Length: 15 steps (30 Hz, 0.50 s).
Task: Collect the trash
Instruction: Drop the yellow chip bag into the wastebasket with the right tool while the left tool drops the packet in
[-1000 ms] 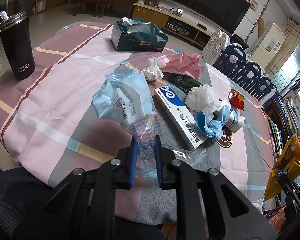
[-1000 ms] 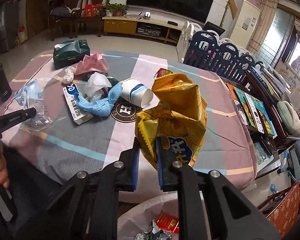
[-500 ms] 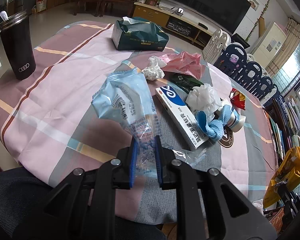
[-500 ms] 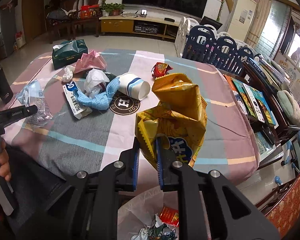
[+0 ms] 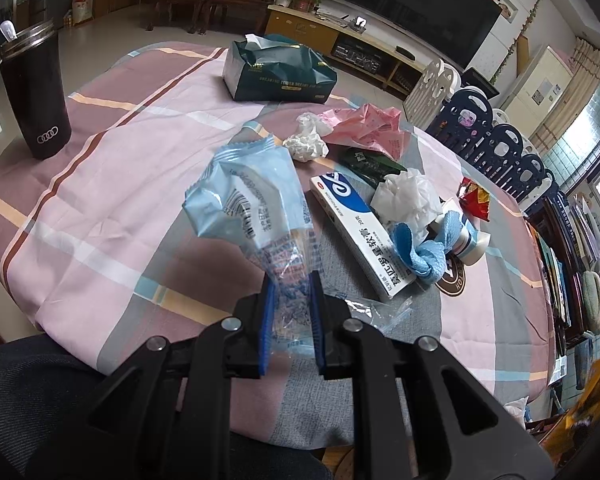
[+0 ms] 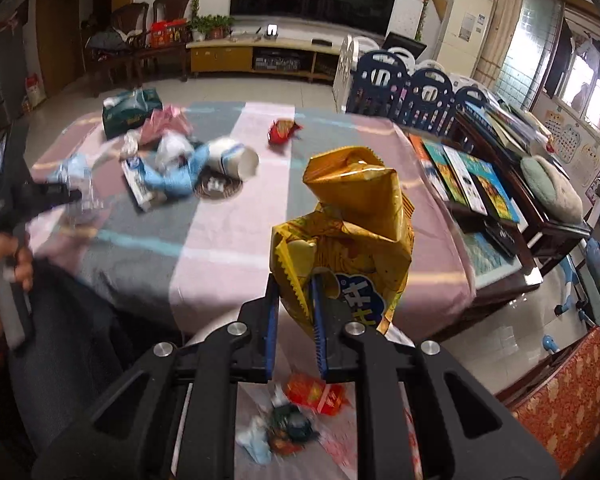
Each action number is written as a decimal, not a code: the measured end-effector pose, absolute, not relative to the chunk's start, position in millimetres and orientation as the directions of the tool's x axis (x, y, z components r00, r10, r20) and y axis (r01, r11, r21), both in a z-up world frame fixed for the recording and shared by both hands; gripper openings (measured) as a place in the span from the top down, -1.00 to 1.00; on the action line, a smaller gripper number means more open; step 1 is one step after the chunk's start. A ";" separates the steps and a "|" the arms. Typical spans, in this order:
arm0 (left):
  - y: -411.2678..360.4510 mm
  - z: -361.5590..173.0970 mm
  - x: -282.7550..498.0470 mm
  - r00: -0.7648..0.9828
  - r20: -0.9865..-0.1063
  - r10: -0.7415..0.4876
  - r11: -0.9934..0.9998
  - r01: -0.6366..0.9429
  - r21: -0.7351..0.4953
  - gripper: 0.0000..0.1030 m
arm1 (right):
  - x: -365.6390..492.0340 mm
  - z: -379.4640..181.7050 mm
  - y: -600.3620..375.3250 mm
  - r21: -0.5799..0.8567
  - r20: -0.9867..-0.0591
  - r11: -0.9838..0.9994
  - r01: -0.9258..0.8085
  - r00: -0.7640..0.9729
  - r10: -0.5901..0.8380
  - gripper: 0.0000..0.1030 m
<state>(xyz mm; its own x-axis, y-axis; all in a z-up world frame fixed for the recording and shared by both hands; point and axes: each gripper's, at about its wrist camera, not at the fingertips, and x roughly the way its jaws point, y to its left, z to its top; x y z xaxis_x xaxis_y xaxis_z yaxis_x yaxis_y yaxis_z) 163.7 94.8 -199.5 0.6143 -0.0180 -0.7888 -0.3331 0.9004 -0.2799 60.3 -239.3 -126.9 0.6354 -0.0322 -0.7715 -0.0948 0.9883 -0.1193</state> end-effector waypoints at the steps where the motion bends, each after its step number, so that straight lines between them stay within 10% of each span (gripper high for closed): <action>1: 94.5 -199.3 163.6 0.614 -0.789 -0.017 0.901 -0.333 -0.279 0.66 | 53.3 -134.3 -244.3 -0.117 -0.789 0.988 -0.099 0.613 -0.033 0.68; 7: 95.5 -194.9 160.9 0.643 -0.763 -0.069 0.895 -0.298 -0.333 0.66 | 32.7 -205.5 -261.6 -0.026 -0.917 0.996 -0.083 0.399 0.010 0.66; 15: 75.6 -180.1 143.6 0.683 -0.680 -0.266 0.871 -0.131 -0.473 0.66 | 24.7 -203.4 -280.6 0.076 -0.897 0.997 0.022 0.437 0.059 -0.43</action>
